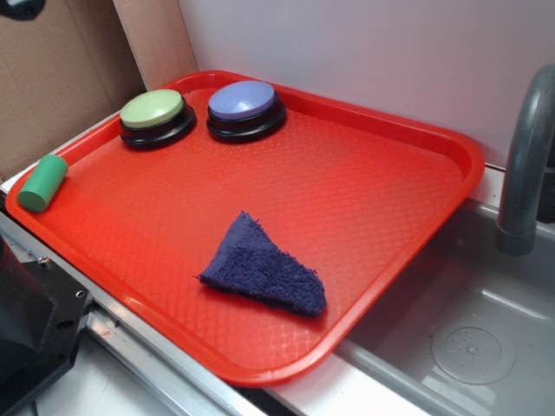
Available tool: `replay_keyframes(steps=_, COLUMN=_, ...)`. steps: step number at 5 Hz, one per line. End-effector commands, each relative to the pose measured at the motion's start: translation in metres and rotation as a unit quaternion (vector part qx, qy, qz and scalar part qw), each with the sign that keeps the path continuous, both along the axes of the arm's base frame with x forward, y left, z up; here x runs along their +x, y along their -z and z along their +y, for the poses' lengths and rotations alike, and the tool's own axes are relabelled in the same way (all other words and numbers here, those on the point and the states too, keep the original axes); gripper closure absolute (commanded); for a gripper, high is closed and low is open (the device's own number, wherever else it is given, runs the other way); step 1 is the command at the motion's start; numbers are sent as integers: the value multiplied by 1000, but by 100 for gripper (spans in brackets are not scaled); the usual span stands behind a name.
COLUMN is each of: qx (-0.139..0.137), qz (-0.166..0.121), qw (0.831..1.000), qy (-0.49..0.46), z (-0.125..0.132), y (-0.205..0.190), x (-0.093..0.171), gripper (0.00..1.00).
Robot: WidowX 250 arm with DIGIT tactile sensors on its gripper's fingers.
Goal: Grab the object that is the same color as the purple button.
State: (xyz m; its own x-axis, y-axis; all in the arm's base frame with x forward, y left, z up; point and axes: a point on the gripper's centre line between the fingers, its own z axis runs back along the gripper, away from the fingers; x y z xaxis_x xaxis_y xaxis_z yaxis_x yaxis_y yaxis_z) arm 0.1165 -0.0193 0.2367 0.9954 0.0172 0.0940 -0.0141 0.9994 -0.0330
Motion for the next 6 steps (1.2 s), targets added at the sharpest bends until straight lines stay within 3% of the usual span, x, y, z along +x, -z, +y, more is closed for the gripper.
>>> replay_keyframes(steps=1, qx=0, qz=0, qw=1000, qy=0, z=0, y=0, x=0, gripper=0)
replay_keyframes(steps=2, qx=10, qz=-5, qw=997, qy=71, z=-13, y=13, x=19, gripper=0)
replay_keyframes(steps=3, qx=44, qz=-6, qw=987, qy=156, z=-34, y=25, x=33, gripper=0)
replay_keyframes(steps=4, qx=43, qz=-16, qw=960, qy=277, z=-55, y=45, x=45, gripper=0)
replay_keyframes(steps=5, qx=25, qz=-38, qw=918, qy=394, z=-71, y=65, x=57, gripper=0)
replay_keyframes(steps=6, qx=45, qz=-34, qw=861, qy=506, z=-90, y=91, x=67, gripper=0)
